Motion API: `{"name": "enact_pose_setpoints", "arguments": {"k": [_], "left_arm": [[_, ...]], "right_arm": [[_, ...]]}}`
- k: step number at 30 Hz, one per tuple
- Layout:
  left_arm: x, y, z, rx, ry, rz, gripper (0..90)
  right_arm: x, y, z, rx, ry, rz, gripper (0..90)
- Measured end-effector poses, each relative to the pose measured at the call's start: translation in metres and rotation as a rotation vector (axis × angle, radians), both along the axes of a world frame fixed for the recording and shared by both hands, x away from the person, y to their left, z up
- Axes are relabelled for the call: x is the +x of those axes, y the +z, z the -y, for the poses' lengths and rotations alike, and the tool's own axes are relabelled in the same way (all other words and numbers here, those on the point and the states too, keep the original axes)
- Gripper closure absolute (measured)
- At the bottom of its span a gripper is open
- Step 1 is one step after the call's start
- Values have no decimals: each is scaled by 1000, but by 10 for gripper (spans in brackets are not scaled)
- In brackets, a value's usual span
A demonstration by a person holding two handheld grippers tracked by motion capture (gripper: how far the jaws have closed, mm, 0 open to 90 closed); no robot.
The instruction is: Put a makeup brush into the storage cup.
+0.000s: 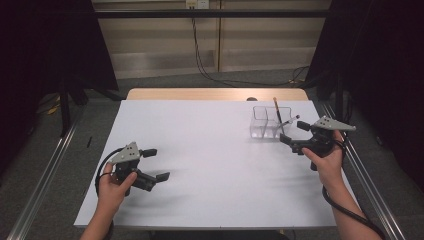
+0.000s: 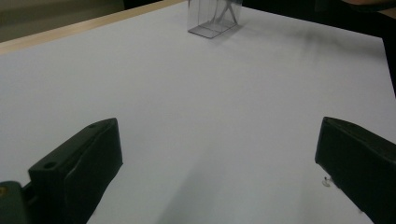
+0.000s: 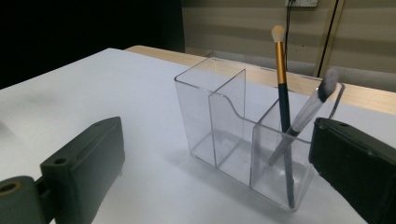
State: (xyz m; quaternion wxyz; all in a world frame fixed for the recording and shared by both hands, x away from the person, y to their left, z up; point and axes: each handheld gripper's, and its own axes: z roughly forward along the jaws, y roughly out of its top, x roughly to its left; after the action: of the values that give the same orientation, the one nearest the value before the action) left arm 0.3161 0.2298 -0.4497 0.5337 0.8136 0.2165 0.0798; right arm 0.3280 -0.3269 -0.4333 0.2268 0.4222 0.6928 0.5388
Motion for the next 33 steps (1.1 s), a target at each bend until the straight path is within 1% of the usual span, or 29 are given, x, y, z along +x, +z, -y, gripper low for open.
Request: {"name": "enact_pose_setpoints", "arguments": {"k": [4,6,11,14,15,33], "left_arm": [[-2,0,-1,0,4,-1,6],[-2,0,-3,-7,6,-2,6],[0,2,-4,-12,10,7,6],[-1,0,-4,-14,9,3,6],[-1,0,-4,-12,9,2,6],[-1,1,-3,-9,8,6,6]], "right_arm": [[-3,0,-3,3,9,8,29],[-4,1,-5,4,18,10,29],[-7,4,-11,0,36,16,24],[-11,4,-13,2,46,22,21],[-12,4,-14,10,45,23,21],[-37,-11,-16,20,73,1,15]]}}
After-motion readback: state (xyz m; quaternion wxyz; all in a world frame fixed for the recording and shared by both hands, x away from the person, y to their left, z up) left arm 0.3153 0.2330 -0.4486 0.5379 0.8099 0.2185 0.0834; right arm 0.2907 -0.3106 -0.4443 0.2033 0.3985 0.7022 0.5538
